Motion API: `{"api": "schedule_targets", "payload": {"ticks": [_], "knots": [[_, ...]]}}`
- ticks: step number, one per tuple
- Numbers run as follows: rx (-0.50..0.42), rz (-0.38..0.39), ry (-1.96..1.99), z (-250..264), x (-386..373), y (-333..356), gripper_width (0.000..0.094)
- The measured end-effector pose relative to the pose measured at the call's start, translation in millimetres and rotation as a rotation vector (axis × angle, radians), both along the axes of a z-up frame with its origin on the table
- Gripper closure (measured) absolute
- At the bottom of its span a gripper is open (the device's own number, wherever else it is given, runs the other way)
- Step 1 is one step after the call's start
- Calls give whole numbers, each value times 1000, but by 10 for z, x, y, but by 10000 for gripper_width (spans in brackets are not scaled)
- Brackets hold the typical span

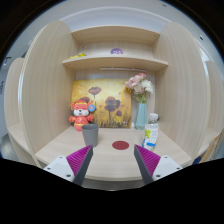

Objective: Pour water

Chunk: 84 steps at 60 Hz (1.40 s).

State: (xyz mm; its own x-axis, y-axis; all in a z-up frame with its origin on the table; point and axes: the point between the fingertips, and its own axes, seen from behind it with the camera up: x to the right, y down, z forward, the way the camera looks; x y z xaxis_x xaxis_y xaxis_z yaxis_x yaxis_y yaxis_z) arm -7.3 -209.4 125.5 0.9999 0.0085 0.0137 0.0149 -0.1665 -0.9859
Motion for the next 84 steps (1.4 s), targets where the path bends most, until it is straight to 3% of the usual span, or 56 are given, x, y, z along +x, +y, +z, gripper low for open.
{"api": "schedule_targets", "payload": {"ticks": [21,47,53,59,69,84], "knots": [[-12,-184,-3,-308,1270,565,84],[-29,-224,-48,-509,1867,1840,91],[-29,-207,-50,-535,1872,2041,152],[-5,-197,-44,-494,1863,2140,370],[2,-212,-33,-504,1895,2151,533],[-11,-190,-115,-504,1838,2189,561]]}}
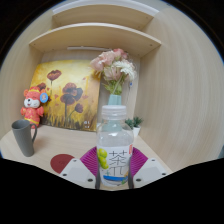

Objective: Pour water

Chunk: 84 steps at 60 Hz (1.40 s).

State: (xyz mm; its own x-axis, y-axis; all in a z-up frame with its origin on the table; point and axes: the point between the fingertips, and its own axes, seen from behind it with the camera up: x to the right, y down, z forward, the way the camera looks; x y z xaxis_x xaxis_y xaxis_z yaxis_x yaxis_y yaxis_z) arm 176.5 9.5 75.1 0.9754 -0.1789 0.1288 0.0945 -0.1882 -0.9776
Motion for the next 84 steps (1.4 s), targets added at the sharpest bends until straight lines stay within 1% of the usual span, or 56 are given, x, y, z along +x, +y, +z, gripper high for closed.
{"api": "schedule_targets", "payload": {"ticks": [3,8,20,27,35,43,48,50,52,55,65,70,76,84], "knots": [[-3,3,-47,60,-24,24,561],[-11,40,-214,266,-137,81,559],[49,122,-790,974,-744,287,560],[86,145,-1139,1241,-1143,363,561],[125,192,-1456,1349,-1596,391,562],[146,232,-1745,1296,-1931,413,562],[170,242,-1924,1257,-2072,433,561],[186,234,-2012,1273,-2130,434,561],[217,219,-2095,1309,-2219,419,562],[250,228,-2184,1279,-2317,422,562],[286,242,-2326,1187,-2465,437,560],[267,243,-2297,1185,-2423,448,562],[266,203,-2169,1366,-2337,446,564],[280,152,-1793,1815,-2120,433,563]]}}
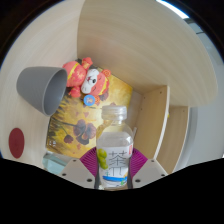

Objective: Pour water

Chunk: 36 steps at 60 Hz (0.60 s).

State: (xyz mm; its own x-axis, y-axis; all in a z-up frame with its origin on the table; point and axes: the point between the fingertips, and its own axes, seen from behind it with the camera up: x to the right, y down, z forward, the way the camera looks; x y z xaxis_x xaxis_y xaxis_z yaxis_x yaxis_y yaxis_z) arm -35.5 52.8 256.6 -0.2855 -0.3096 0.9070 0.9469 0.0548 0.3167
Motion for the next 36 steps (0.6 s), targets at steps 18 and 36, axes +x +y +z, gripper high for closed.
{"api": "schedule_targets", "payload": {"ticks": [18,36], "knots": [[-193,91,1285,221,799,-138,557],[-473,44,1852,-1194,890,30,542]]}}
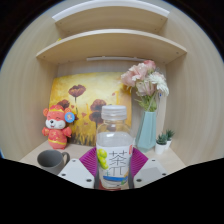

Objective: Pour water

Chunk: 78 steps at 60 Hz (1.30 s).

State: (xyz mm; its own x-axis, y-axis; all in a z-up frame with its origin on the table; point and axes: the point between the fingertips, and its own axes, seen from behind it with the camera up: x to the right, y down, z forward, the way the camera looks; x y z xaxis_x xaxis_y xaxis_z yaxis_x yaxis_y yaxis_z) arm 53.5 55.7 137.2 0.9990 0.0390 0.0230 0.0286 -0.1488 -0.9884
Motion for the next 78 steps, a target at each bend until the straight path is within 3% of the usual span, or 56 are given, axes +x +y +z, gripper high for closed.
{"api": "schedule_targets", "payload": {"ticks": [6,15,24,34,40,43,58,78], "knots": [[-44,34,25,-330,-87,32,542],[-63,23,5,-628,-139,50,543],[-43,21,2,-624,-149,18,520],[-59,13,1,-652,-103,23,361],[-129,-27,-16,-797,-24,-28,129],[-140,-34,-11,-832,-15,-91,72],[-196,-52,22,-947,-24,-795,80],[-222,-30,3,-831,-623,-2141,73]]}}
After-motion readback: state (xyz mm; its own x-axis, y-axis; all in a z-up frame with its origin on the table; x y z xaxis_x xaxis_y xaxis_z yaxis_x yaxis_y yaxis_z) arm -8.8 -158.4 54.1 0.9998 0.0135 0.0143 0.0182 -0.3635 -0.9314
